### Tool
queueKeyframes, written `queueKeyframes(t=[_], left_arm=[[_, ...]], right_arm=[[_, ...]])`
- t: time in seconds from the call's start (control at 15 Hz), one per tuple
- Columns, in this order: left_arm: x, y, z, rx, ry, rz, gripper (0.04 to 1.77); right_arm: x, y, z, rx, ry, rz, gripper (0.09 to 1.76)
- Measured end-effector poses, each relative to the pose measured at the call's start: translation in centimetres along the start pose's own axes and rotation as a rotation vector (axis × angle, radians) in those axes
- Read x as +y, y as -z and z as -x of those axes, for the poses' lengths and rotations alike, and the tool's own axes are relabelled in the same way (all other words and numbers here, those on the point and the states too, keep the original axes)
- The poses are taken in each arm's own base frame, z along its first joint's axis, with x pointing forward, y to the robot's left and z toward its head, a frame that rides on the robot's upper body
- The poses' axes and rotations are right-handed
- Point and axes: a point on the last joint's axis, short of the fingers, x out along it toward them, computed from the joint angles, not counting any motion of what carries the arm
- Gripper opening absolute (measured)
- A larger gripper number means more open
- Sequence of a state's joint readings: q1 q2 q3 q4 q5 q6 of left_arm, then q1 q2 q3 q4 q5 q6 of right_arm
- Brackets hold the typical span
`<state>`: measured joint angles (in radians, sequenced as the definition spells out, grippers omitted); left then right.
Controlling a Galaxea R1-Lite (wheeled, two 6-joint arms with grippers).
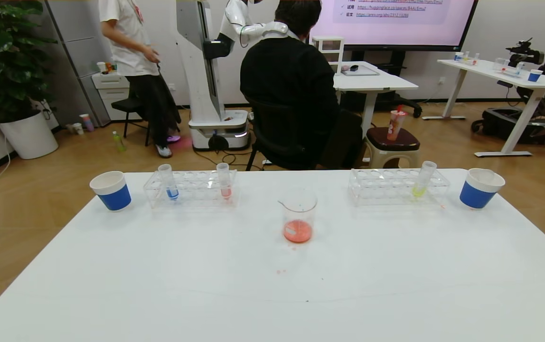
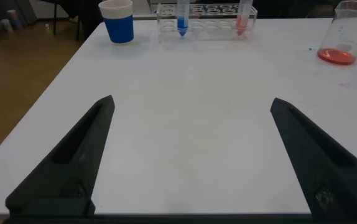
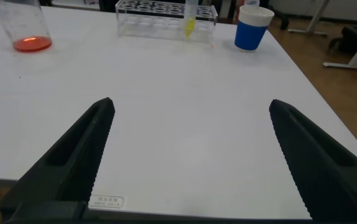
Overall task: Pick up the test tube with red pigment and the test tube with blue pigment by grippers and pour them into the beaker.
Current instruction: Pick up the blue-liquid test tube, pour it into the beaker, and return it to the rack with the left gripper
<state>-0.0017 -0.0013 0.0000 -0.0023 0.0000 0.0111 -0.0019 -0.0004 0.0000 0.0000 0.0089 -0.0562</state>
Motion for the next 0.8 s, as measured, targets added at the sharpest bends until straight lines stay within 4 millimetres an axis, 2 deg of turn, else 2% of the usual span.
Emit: queueKeyframes(t=[0.47, 0.6, 0.8], left_arm=[[0.0, -0.1, 0.0, -0.008, 0.007, -0.067, 1.75], [0.0, -1.6, 0.4, -0.050, 0.026, -0.079, 1.75], [-0.1, -6.0, 0.7, -0.100, 0.060, -0.073, 1.75]], right_arm=[[0.0, 0.0, 0.0, 0.000, 0.000, 0.000, 1.74], [0.0, 0.0, 0.0, 0.000, 0.000, 0.000, 1.74], [0.0, 0.0, 0.0, 0.000, 0.000, 0.000, 1.74]])
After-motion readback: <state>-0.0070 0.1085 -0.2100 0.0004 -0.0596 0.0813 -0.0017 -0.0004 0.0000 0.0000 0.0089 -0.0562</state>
